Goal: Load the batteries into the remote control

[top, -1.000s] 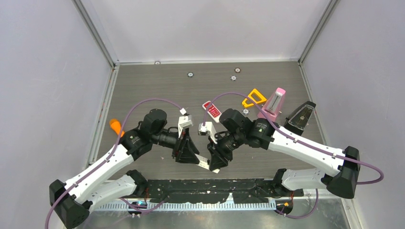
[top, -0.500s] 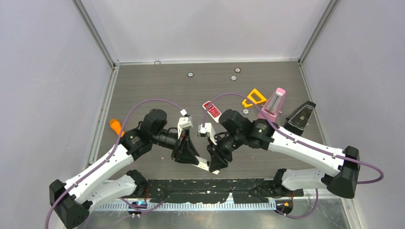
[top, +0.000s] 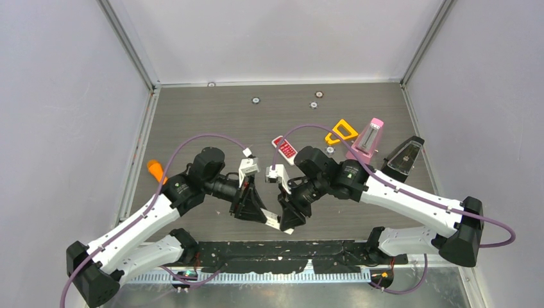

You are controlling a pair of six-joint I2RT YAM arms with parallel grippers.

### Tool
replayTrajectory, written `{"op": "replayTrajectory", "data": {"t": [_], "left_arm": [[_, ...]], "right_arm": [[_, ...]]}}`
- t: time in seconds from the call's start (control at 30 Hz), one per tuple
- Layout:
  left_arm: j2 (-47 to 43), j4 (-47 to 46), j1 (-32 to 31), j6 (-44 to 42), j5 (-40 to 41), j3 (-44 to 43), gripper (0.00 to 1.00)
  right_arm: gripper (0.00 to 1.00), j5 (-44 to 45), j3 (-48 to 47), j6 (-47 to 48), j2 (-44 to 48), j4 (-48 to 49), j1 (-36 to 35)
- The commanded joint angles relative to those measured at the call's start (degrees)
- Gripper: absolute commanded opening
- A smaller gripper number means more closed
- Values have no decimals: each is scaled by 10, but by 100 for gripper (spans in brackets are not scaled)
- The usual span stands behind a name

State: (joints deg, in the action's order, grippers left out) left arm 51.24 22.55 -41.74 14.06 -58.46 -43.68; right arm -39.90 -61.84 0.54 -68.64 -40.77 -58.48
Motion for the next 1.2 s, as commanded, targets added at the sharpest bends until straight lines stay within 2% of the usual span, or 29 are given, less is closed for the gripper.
{"op": "replayTrajectory", "data": {"t": [0.0,0.07,0.17,0.33,0.4,0.5,0.53,0.63,0.7,0.83,0.93,1.03,1.17], "left_arm": [[0,-24,-1,9,-2,0,2],[-5,-46,-1,29,0,6,0],[-21,-90,-1,71,6,21,0],[-70,-176,-1,167,54,52,0],[-95,-209,0,219,94,64,0],[-142,-269,0,326,186,90,0],[-156,-289,0,363,224,100,0],[-204,-332,0,466,348,133,0],[-232,-360,0,535,417,158,0],[-275,-405,0,661,515,211,0],[-293,-424,-1,731,556,241,0],[-302,-434,0,773,580,259,0],[-309,-445,0,786,605,269,0]], "right_arm": [[9,-5,-14,-5,10,25,2],[18,0,-14,-17,13,28,4],[42,13,-12,-44,34,50,15],[66,56,4,-102,96,115,30],[73,102,16,-135,137,157,35],[81,243,44,-222,220,247,35],[87,277,72,-246,240,271,35],[90,418,158,-368,324,404,35],[90,457,178,-415,341,455,35],[90,523,153,-485,310,444,19],[90,562,134,-533,257,433,-7],[90,584,99,-566,208,413,-26],[89,596,62,-598,150,389,-42]]}}
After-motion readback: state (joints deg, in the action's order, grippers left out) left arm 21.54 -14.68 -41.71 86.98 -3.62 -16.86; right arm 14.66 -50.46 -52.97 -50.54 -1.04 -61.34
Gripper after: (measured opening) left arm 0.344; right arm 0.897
